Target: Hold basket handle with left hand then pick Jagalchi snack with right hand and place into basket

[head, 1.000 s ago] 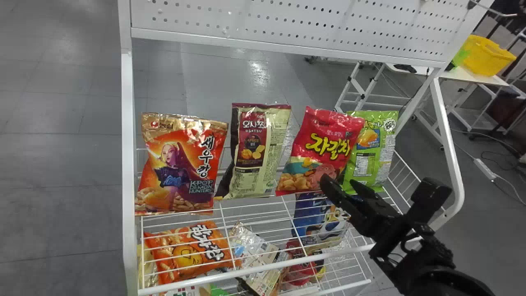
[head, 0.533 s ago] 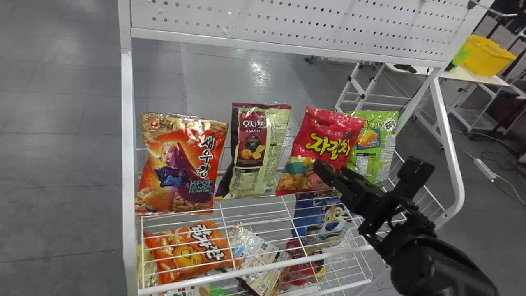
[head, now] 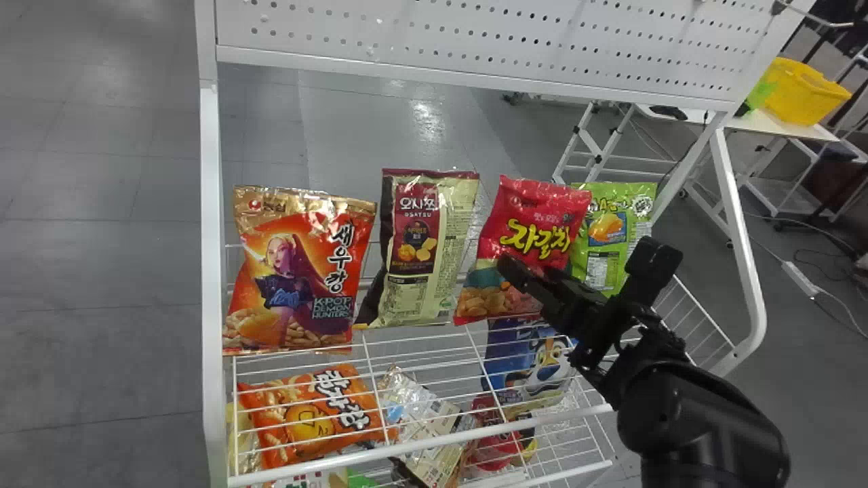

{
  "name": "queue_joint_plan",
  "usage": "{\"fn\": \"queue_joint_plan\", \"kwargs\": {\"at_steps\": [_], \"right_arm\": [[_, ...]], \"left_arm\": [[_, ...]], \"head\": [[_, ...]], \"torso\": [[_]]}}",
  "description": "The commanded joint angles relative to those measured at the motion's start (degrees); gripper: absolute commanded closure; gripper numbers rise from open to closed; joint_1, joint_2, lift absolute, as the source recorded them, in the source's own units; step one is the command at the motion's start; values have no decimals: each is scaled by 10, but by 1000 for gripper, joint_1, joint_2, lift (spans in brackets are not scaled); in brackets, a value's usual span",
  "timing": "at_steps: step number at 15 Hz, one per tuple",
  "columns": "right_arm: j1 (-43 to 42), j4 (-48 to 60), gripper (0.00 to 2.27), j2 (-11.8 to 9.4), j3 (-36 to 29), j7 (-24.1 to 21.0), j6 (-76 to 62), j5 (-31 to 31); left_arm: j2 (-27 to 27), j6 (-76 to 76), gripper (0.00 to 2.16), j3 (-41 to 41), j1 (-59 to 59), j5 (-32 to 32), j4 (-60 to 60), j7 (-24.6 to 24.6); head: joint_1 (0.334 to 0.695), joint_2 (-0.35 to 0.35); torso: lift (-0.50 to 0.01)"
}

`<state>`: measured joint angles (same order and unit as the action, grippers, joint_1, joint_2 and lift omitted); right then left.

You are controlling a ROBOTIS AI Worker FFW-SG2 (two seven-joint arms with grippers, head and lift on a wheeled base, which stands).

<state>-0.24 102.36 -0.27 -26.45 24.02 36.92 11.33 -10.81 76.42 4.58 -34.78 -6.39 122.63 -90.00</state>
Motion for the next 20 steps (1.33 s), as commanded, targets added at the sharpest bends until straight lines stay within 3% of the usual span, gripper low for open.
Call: {"fn": "queue_joint_plan", "kwargs": {"at_steps": [1,4,7,9,10,11,12,20], "right_arm": [[-2,-2,97,0,11,-16,0,-3],[-3,-2,218,0,18,-38,3,-4],[-3,-2,886,0,20,-37,3,-4],[-1,-1,1521,0,20,-37,3,2],[-1,0,1713,0,20,-37,3,4],[2,3,1744,0,20,-36,3,4],[4,4,2148,0,20,-37,3,4],[37,66,2226,2,10,-40,14,4]], "left_arm": [[0,-2,2148,3,-2,-1,1,-6],[0,-2,2148,4,-2,-1,2,-6],[-1,-2,2148,4,-2,-1,2,-6],[0,-2,2148,5,-2,-1,1,-6],[-1,-2,2148,5,-2,-1,1,-6],[-1,-2,2148,5,-2,-1,1,-6],[-1,-2,2148,6,-2,-1,1,-6],[-1,-3,2148,6,-5,-2,2,-6]], "head": [[695,-350],[695,-350],[695,-350],[695,-350],[695,-350],[695,-350],[695,-350],[695,-350]], "torso": [[-8],[-8],[-8],[-8],[-8],[-8],[-8],[-8]]}}
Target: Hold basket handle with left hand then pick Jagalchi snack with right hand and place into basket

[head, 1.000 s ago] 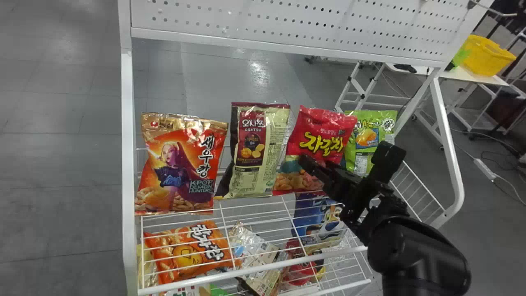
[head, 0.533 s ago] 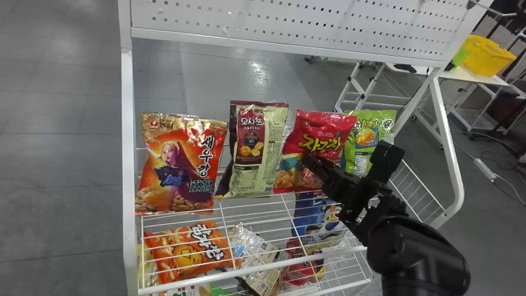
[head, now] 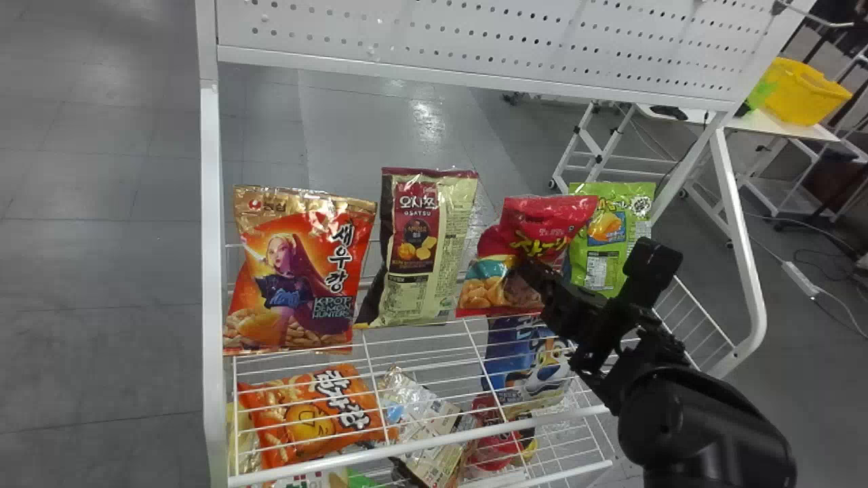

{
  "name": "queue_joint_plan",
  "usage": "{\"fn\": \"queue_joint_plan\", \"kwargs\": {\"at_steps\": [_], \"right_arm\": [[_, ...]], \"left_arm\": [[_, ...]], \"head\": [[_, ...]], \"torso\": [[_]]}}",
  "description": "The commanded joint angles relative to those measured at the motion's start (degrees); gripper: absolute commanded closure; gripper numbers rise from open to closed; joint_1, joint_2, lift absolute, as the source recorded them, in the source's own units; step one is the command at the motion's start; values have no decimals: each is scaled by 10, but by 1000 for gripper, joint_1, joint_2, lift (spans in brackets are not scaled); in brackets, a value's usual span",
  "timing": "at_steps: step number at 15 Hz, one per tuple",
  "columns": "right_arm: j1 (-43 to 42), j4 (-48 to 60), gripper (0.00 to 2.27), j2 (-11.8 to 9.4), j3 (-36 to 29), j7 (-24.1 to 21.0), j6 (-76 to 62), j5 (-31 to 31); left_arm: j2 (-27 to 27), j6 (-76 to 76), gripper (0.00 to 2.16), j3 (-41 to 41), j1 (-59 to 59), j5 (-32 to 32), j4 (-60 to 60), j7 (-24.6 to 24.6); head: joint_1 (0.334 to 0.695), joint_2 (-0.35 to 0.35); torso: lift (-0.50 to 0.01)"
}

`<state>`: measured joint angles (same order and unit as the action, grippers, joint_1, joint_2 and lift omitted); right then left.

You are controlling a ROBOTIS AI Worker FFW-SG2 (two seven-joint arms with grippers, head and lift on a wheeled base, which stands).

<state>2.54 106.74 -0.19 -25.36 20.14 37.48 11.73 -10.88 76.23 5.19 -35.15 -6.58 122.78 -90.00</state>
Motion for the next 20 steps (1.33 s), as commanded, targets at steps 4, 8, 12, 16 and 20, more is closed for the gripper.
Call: {"fn": "queue_joint_plan", "kwargs": {"at_steps": [4,8,12,16,20], "right_arm": [[23,72,2223,2,-2,-7,61,0],[36,104,2223,2,1,-10,98,1],[40,170,2223,2,-11,-14,205,3],[67,249,2223,2,-35,-14,314,22],[103,334,2223,2,-64,-13,409,56]], "left_arm": [[0,-3,2148,0,-1,-3,-1,-6],[0,-9,2148,3,-1,-5,-3,-6],[0,-16,2148,4,-1,-8,-8,-6],[-1,-23,2148,4,-1,-9,-12,-6],[0,-24,2148,4,-1,-10,-11,-6]], "head": [[695,-350],[695,-350],[695,-350],[695,-350],[695,-350]], "torso": [[-8],[-8],[-8],[-8],[-8]]}}
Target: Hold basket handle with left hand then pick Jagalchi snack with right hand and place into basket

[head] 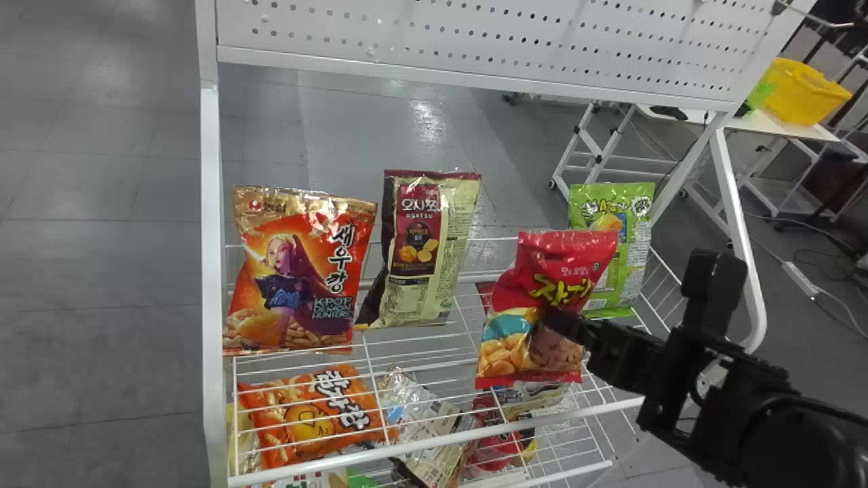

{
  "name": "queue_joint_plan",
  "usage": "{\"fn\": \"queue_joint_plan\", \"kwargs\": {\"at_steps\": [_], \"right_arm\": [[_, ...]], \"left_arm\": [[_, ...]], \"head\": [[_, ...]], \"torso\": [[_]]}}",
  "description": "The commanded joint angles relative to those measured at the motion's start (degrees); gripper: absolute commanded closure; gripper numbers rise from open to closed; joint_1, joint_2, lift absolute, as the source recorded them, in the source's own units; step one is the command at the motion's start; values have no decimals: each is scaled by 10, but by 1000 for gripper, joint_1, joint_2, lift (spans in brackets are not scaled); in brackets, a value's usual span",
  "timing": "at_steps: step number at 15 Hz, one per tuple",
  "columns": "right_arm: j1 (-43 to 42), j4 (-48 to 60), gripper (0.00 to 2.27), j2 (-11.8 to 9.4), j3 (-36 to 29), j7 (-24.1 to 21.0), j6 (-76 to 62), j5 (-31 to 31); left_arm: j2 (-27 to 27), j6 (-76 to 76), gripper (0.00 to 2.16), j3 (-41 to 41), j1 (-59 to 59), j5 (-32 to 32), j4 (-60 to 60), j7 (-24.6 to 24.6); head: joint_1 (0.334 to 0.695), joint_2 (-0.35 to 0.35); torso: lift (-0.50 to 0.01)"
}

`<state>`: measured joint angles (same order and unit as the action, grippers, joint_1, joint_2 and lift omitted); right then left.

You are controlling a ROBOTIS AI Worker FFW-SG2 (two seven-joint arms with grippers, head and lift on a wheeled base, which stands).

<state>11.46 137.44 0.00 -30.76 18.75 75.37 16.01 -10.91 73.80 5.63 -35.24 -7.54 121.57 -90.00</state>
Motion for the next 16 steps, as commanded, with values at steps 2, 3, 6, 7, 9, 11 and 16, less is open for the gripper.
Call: {"fn": "queue_joint_plan", "kwargs": {"at_steps": [2,3,6,7,9,11,16], "right_arm": [[27,59,2223,1,-21,6,72,28],[32,73,2223,1,-27,9,97,38],[45,113,2223,1,-50,16,147,73],[47,128,2223,1,-54,18,147,76],[51,158,2223,1,-62,19,147,85],[54,181,2223,1,-69,20,147,95],[70,198,2223,1,-69,46,147,116]], "left_arm": [[0,0,2148,0,0,0,1,-6],[0,0,2148,0,0,-1,1,-6],[-1,0,2148,0,0,-4,1,-6],[-1,0,2148,0,0,-4,1,-6],[-1,0,2148,0,0,-4,1,-6],[-2,-5,2148,1,0,-5,0,-6],[-3,-7,2148,1,0,-6,1,-6]], "head": [[695,-350],[695,-350],[695,-350],[695,-350],[695,-350],[695,-350],[695,-350]], "torso": [[-8],[-8],[-8],[-8],[-8],[-8],[-8]]}}
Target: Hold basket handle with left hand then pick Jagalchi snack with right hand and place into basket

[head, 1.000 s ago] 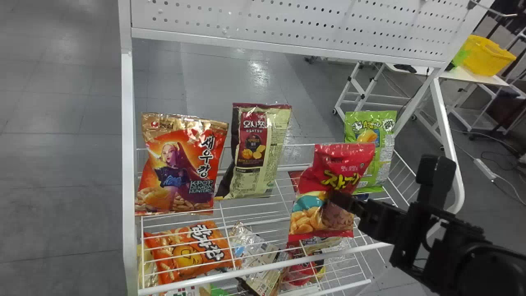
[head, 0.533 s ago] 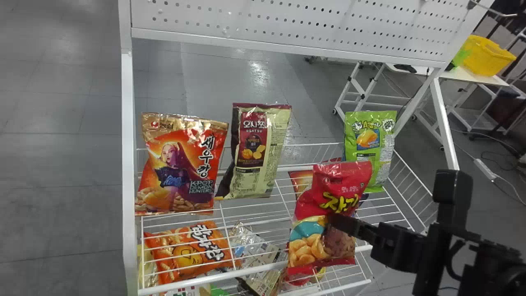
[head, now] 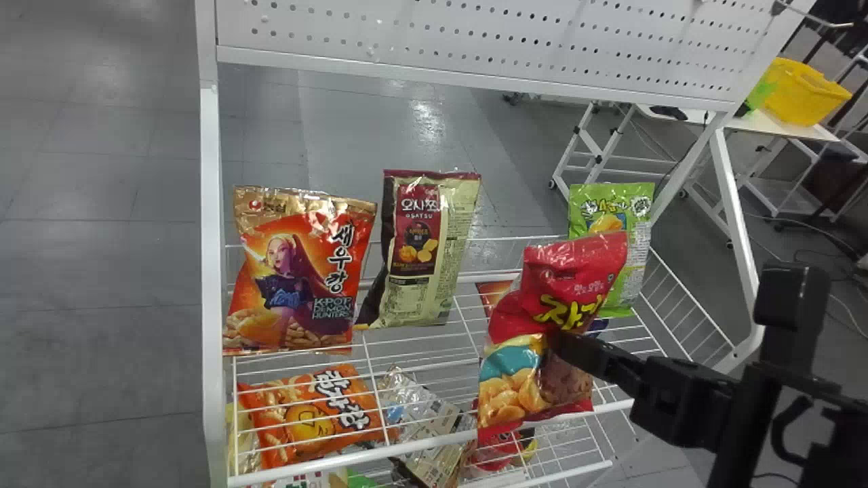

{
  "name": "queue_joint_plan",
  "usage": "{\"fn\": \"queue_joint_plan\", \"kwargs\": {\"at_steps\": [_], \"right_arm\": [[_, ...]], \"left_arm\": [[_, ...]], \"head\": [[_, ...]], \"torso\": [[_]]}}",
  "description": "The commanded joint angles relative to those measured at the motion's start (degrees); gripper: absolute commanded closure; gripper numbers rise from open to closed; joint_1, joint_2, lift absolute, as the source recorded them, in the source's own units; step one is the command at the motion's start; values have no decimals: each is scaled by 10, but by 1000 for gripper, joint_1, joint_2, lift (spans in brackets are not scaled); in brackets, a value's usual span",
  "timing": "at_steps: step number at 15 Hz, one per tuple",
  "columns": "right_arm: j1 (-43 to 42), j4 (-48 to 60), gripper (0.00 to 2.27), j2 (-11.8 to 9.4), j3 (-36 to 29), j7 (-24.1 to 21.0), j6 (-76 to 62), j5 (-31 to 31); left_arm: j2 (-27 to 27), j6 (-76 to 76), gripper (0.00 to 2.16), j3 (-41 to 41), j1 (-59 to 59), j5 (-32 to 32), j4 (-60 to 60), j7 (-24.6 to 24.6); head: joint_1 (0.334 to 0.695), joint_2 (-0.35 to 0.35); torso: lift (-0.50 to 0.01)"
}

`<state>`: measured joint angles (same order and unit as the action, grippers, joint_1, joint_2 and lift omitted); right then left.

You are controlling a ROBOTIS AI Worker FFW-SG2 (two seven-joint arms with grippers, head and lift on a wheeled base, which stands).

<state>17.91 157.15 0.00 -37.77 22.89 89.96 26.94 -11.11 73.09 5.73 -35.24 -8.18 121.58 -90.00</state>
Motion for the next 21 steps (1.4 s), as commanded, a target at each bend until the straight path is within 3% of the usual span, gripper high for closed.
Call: {"fn": "queue_joint_plan", "kwargs": {"at_steps": [1,13,21], "right_arm": [[10,1,2223,1,1,10,1,16],[63,-34,2223,1,45,100,1,93],[107,-120,2223,1,126,149,1,113]], "left_arm": [[0,0,2148,0,0,0,1,-6],[0,-2,2148,0,2,-2,1,-6],[0,-2,2148,0,6,-3,1,-6]], "head": [[695,-350],[695,-344],[695,-201]], "torso": [[-8],[-8],[-8]]}}
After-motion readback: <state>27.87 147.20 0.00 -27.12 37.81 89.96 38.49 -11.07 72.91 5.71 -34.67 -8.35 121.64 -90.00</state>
